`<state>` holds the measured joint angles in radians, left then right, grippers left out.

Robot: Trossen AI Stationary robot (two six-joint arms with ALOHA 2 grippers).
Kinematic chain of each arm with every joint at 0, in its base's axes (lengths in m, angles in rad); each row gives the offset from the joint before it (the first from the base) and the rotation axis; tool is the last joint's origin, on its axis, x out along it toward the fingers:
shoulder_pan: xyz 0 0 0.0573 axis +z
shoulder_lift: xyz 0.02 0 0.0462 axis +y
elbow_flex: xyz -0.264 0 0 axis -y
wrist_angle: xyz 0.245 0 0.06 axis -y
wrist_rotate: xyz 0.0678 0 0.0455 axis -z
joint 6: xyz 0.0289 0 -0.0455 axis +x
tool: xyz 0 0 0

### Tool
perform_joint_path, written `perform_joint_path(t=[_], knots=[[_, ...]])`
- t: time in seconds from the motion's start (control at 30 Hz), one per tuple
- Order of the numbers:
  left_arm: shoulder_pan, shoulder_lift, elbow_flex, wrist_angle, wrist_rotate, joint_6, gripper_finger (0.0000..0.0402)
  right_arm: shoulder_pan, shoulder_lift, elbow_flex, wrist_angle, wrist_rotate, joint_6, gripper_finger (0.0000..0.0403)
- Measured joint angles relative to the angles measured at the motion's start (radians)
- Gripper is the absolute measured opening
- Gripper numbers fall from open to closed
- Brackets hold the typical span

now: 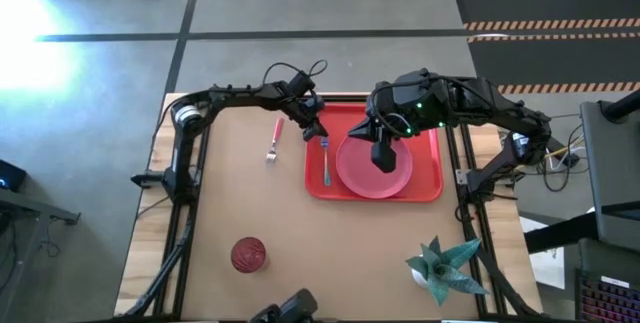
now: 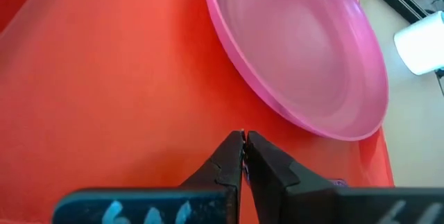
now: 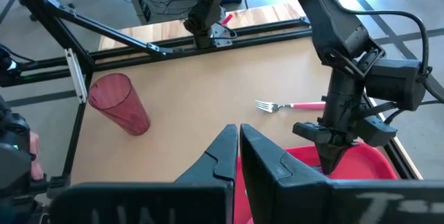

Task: Pick and place plate/cup/fork/spoon on tray
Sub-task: Put the blue fork on the red tray to the right of the pink plate, then adjust the pink plate on the red tray

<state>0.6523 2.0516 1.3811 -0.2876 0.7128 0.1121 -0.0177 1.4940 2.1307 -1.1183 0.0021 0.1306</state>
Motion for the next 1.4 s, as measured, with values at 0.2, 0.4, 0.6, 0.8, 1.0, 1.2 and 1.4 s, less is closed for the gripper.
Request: perform_joint_path(t=[0.2,0.4,0.6,0.8,1.0,1.2,1.4], knots=[[-0.003,-0.001,0.0,-0.001,-0.001,-0.001,0.0052,0.0,0.0,0.0,0.0,0.0,-0.004,0.0009],[-0.008,-0.001,0.0,0.008,-0.007,-0.001,0.0092,0.0,0.0,0.0,0.0,0.0,-0.012,0.0009],[-0.011,-0.003,0.0,0.011,-0.007,-0.043,0.0104,0.0,0.0,0.0,0.0,0.0,-0.017,0.0009],[-0.014,-0.039,0.0,0.012,0.134,-0.104,0.0105,0.0,0.0,0.0,-0.003,0.0,-0.019,0.0009],[-0.019,-0.14,0.0,0.01,0.258,-0.182,0.0105,0.0,0.0,0.0,-0.042,0.0,-0.027,0.0009],[-0.044,-0.303,0.0,-0.001,0.286,-0.186,0.0105,0.0,0.009,-0.004,-0.126,0.0,0.01,0.0009],[-0.076,-0.487,0.0,-0.017,0.286,-0.186,0.0105,0.0,0.06,-0.026,-0.273,0.008,0.101,0.0009]])
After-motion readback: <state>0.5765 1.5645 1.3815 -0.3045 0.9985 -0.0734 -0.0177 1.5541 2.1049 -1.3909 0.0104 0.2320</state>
